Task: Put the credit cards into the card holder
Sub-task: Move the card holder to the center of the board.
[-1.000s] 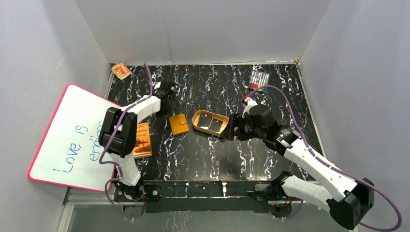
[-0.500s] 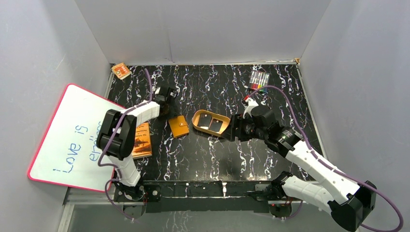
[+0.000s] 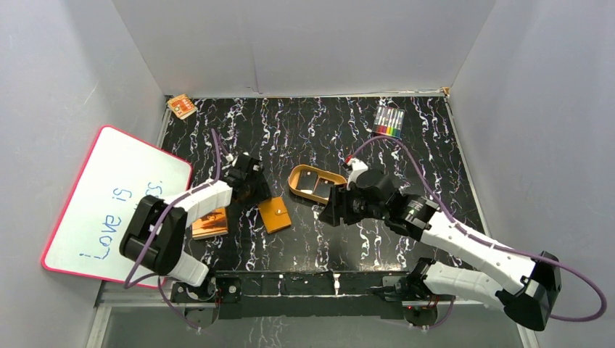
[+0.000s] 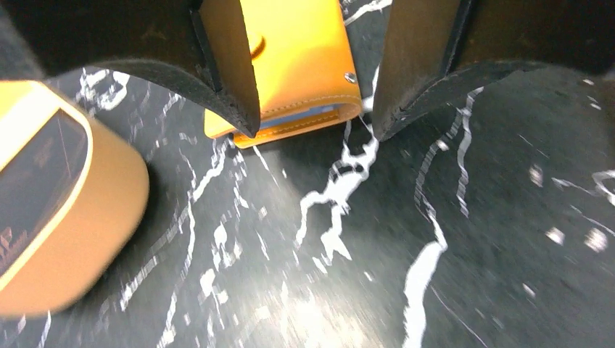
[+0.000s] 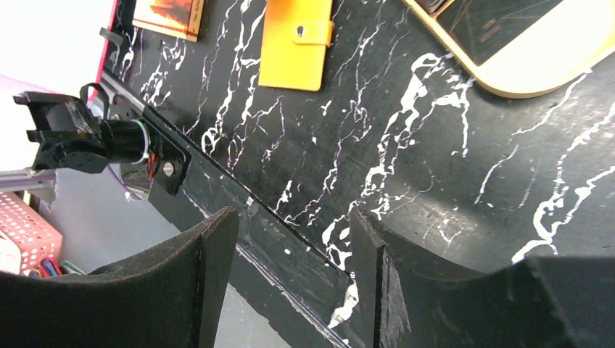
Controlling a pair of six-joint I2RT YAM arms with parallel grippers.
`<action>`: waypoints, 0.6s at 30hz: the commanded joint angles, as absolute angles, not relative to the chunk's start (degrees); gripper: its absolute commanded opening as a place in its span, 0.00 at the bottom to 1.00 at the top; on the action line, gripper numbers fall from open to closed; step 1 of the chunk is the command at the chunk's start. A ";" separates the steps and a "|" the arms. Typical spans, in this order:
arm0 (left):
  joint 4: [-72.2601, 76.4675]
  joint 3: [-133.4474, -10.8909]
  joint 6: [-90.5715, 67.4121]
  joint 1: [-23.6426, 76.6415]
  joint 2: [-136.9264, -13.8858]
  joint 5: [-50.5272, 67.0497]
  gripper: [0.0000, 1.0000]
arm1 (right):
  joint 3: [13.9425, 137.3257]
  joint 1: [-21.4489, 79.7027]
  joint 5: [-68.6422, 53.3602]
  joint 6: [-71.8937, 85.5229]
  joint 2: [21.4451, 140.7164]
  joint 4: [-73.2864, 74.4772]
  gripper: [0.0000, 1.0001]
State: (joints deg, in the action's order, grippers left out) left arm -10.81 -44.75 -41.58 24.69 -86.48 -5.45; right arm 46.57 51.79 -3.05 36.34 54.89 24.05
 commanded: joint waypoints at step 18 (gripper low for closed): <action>-20.22 -33.55 -55.15 29.45 -53.25 -0.98 0.65 | 54.20 64.16 13.09 38.89 77.25 14.18 0.56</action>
